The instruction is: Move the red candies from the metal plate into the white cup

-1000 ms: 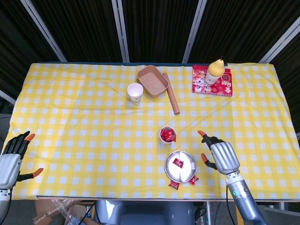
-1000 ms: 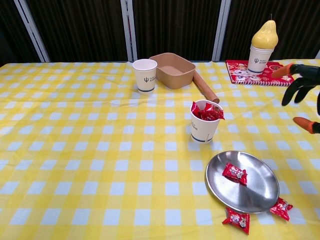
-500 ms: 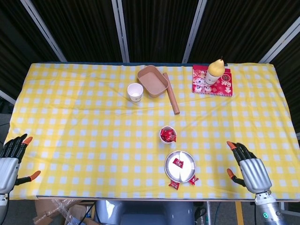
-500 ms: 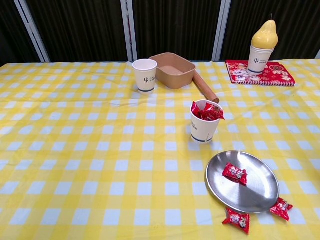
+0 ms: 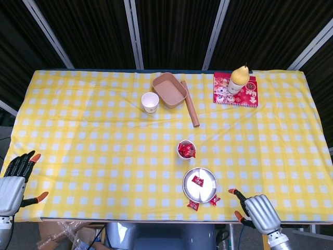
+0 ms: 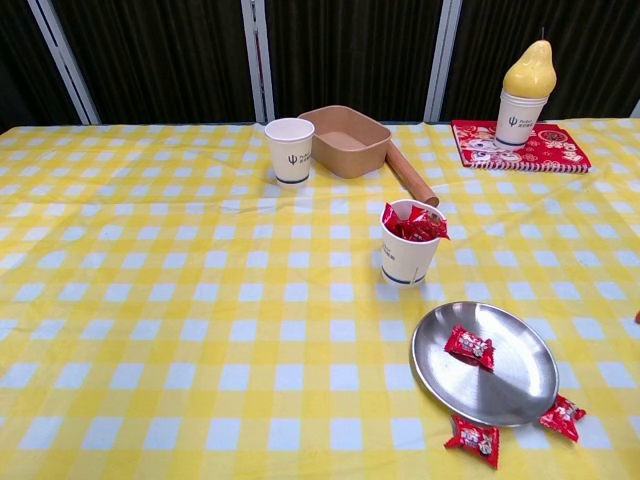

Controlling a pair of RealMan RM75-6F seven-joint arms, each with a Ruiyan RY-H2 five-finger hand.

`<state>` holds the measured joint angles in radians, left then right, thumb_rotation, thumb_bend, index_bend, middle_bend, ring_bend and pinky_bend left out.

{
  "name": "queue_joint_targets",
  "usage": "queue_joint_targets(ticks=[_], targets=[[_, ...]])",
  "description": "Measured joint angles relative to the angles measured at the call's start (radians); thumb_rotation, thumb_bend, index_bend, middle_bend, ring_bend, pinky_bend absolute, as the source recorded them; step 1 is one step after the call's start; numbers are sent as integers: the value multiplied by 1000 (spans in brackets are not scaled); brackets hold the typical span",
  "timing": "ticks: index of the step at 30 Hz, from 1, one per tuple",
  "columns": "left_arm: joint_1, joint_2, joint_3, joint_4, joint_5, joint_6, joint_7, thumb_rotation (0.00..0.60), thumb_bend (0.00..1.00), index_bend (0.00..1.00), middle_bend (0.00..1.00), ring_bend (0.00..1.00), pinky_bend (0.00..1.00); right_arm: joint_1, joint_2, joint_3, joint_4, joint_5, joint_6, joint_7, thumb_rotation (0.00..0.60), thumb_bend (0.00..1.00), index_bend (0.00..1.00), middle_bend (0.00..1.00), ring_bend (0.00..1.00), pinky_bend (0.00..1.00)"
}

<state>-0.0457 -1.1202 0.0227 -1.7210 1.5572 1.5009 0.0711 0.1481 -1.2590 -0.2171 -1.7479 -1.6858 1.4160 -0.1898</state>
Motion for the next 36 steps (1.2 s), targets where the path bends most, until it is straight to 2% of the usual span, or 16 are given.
queue_joint_targets(ticks=[7, 15, 25, 36], targets=[[-3, 2, -1, -5, -7, -10, 0, 600, 0, 0, 0, 0, 0, 2, -105, 45, 9, 74, -82, -70, 600, 381, 329, 826, 876, 952], [-3, 7, 1, -5, -2, -11, -10, 600, 0, 0, 0, 0, 0, 0, -179, 77, 54, 128, -123, -117, 600, 381, 390, 827, 877, 952], [-3, 9, 1, -2, 2, -10, -16, 600, 0, 0, 0, 0, 0, -2, -211, 112, 100, 180, -145, -118, 600, 382, 409, 826, 877, 952], [-1, 11, 2, -3, 4, -8, -19, 600, 0, 0, 0, 0, 0, -2, -222, 115, 110, 184, -157, -120, 600, 381, 410, 826, 877, 952]])
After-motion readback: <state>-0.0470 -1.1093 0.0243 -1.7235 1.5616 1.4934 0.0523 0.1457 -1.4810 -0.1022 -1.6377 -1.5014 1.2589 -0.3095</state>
